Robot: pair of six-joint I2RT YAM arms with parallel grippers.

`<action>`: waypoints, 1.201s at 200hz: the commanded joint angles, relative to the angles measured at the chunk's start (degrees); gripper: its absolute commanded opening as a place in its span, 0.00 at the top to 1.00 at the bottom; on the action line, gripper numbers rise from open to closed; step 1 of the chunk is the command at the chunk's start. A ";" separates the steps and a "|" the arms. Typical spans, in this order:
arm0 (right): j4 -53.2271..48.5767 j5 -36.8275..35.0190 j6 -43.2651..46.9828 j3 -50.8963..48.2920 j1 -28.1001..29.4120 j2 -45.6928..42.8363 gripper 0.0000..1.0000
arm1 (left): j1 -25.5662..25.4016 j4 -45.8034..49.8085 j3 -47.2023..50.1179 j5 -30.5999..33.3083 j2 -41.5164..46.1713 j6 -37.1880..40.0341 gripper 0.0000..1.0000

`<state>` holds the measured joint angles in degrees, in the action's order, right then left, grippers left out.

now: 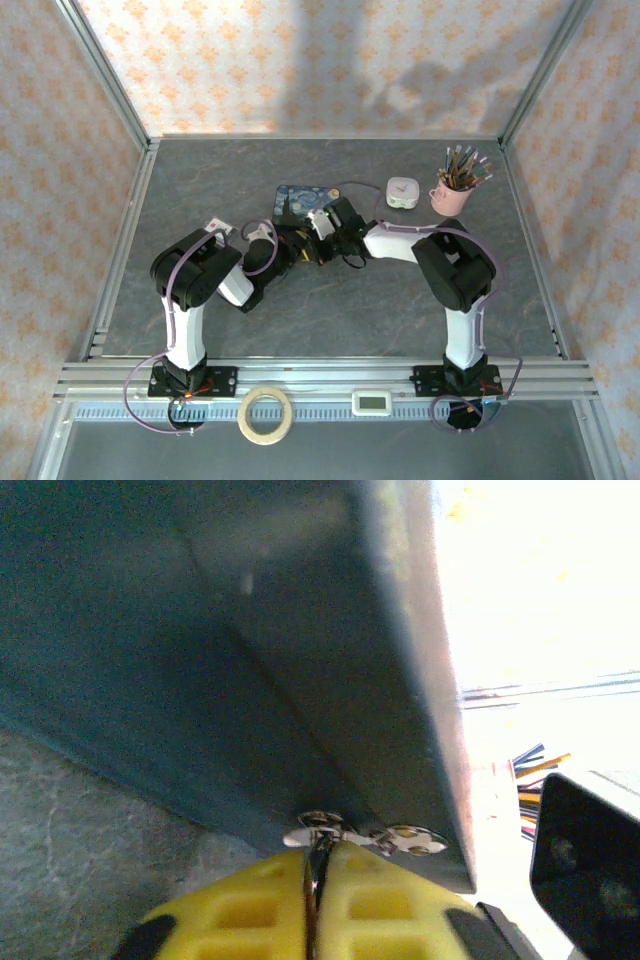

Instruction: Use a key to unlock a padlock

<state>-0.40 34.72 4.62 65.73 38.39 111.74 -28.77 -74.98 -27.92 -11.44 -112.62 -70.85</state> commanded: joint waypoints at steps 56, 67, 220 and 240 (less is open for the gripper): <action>-0.88 -1.97 -4.58 -5.19 0.54 -9.97 0.57 | -0.42 -3.16 -0.34 0.43 -2.34 -0.22 1.00; -1.34 -3.93 -5.38 -7.08 0.54 -13.32 0.56 | -0.43 -3.48 -0.09 0.60 -2.24 -0.25 1.00; 12.50 -15.71 -32.45 0.55 -9.12 -4.70 0.43 | -0.90 -7.63 1.20 4.41 -3.18 -2.62 1.00; 18.67 -14.23 -35.18 -3.32 -9.04 -4.34 0.43 | -1.01 -7.77 1.16 4.76 -3.35 -2.93 1.00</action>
<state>8.62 17.19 -24.93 65.76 29.10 107.04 -29.32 -79.40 -27.55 -9.32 -114.80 -72.44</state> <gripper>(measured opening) 0.568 0.046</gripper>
